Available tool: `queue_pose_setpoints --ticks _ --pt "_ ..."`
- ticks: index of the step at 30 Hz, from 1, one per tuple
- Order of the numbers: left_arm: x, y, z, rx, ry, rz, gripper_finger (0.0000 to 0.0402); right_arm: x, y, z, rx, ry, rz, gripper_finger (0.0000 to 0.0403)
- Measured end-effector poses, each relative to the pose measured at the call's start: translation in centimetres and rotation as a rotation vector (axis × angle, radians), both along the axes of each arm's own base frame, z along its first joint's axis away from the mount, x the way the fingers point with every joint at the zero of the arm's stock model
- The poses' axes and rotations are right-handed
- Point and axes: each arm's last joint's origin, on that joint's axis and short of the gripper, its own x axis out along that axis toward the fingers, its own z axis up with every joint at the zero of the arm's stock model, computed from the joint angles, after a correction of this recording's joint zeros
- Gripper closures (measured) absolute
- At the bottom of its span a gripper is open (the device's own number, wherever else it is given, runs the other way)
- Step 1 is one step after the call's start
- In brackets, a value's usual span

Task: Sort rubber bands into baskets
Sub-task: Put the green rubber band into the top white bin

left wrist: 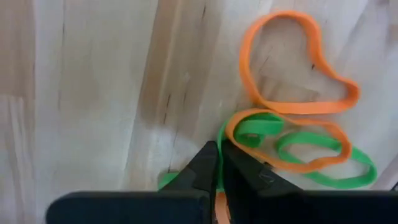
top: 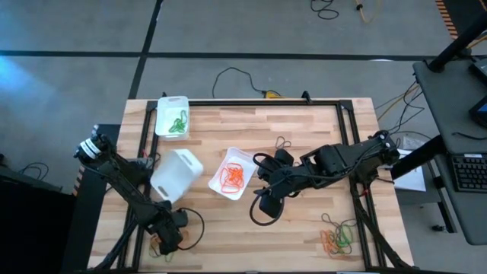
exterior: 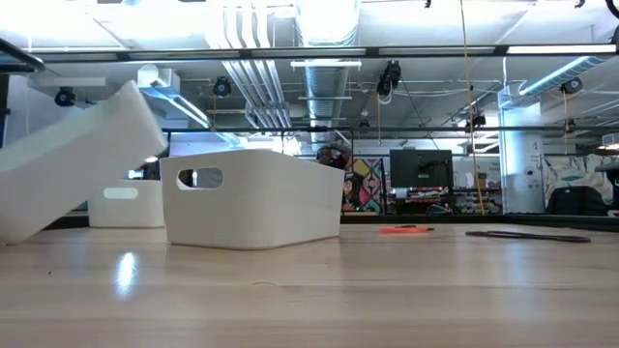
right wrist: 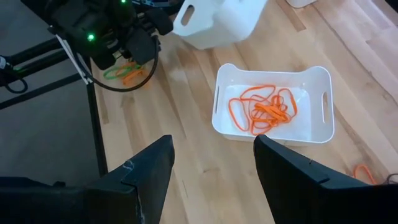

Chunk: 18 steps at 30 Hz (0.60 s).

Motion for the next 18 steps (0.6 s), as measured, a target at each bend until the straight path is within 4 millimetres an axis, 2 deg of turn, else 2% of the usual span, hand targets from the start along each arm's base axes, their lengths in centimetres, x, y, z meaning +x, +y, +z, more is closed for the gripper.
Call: queue_pose_setpoints --ticks 7,10,14,18 --pt "0.0 0.0 0.1 0.004 0.002 0.0 0.0401 0.0 0.0 0.0 0.002 -0.001 -0.002 0.0188" --pt "0.2 -0.2 0.8 -0.001 -0.005 -0.011 0.0401 0.0 0.0 0.0 0.007 -0.002 -0.007 0.0188" --pt "0.6 -0.5 2.8 0.05 -0.029 -0.044 0.0401 0.0 0.0 0.0 0.009 -0.004 -0.009 0.0188" --pt "1.0 -0.3 6.5 0.144 -0.149 -0.084 0.0401 0.1 -0.1 0.1 0.009 -0.006 -0.013 0.0188"
